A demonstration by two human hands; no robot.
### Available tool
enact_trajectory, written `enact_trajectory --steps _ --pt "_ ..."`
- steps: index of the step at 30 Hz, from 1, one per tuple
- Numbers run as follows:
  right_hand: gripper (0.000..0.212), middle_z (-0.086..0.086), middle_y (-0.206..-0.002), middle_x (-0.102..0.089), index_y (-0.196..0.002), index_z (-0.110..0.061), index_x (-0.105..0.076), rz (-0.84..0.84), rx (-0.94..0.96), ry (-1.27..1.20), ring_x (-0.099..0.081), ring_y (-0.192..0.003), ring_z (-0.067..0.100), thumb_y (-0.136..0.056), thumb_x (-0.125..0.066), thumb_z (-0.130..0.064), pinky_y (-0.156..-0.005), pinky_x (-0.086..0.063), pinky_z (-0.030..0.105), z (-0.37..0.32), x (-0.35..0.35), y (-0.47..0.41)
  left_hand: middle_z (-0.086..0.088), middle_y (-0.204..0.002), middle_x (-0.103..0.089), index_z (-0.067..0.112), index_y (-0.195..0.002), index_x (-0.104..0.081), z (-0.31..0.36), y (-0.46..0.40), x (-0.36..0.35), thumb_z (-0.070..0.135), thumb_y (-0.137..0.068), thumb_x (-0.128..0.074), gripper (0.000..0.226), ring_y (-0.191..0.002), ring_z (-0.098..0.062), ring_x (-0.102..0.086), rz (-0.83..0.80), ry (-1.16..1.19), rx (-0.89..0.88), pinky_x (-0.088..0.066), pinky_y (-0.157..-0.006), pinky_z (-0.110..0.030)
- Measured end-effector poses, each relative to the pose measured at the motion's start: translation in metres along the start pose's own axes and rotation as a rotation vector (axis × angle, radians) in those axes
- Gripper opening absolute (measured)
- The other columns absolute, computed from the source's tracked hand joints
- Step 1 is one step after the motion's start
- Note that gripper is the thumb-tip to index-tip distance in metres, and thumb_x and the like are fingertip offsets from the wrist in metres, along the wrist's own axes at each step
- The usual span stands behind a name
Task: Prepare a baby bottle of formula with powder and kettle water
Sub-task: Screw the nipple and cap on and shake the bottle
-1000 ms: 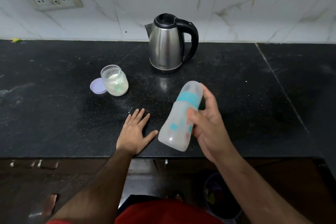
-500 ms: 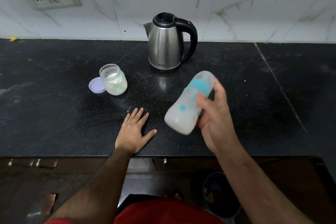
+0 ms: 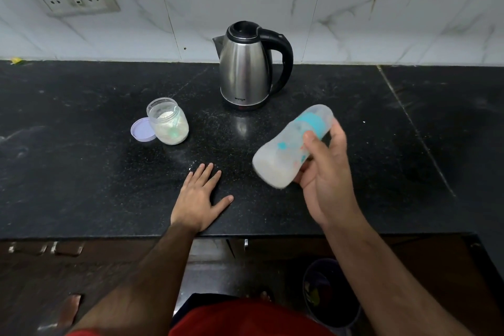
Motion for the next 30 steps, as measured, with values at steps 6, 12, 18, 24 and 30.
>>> enact_trajectory --steps 6,12,18,24,30 --pt "0.072 -0.001 -0.108 -0.073 -0.145 -0.030 -0.037 -0.150 -0.051 0.080 -0.071 -0.096 0.018 -0.081 -0.071 -0.022 -0.074 -0.058 0.036 0.009 -0.015 0.011 0.001 -0.165 -0.020 0.025 -0.153 -0.034 -0.001 -0.002 -0.002 0.078 -0.084 -0.028 0.087 -0.154 -0.013 -0.007 -0.006 -0.003 -0.002 -0.008 -0.126 -0.041" --pt "0.064 -0.007 -0.104 -0.073 -0.145 -0.029 -0.036 -0.036 -0.010 0.041 -0.071 -0.095 0.014 -0.087 -0.063 -0.021 -0.072 -0.058 0.034 0.006 -0.004 0.008 0.001 -0.165 -0.021 0.025 -0.153 -0.036 -0.001 -0.001 -0.001 0.078 -0.086 -0.032 0.085 -0.154 -0.013 -0.007 0.001 -0.002 -0.001 -0.008 -0.126 -0.041" --pt "0.072 -0.004 -0.105 -0.073 -0.147 -0.030 -0.033 -0.123 -0.015 0.132 -0.071 -0.096 0.019 -0.084 -0.065 -0.014 -0.077 -0.059 0.038 0.011 -0.014 0.016 0.001 -0.165 -0.020 0.025 -0.153 -0.034 -0.001 0.000 0.000 0.077 -0.084 -0.030 0.087 -0.154 -0.013 -0.006 -0.006 0.014 -0.006 -0.007 -0.126 -0.040" --pt "0.072 -0.007 -0.101 -0.073 -0.149 -0.030 -0.029 -0.082 -0.003 0.115 -0.071 -0.094 0.017 -0.087 -0.063 -0.017 -0.074 -0.059 0.041 0.012 -0.010 0.015 0.001 -0.165 -0.020 0.025 -0.153 -0.035 -0.001 -0.001 -0.001 0.078 -0.086 -0.031 0.086 -0.154 -0.014 -0.007 -0.002 0.003 -0.009 -0.006 -0.126 -0.040" --pt "0.067 -0.010 -0.101 -0.073 -0.147 -0.028 -0.032 -0.010 0.053 0.053 -0.072 -0.095 0.015 -0.088 -0.062 -0.019 -0.073 -0.059 0.037 -0.004 -0.001 0.009 0.001 -0.165 -0.021 0.024 -0.152 -0.036 -0.001 0.000 -0.001 0.079 -0.086 -0.031 0.086 -0.154 -0.014 -0.007 0.009 0.004 -0.007 -0.007 -0.126 -0.040"
Point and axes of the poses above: each hand's wrist, its own y-axis away from the middle knuckle, its own x-axis out of the back of the hand, z = x × y, the point moved 9 cm from there along -y, towards the middle knuckle
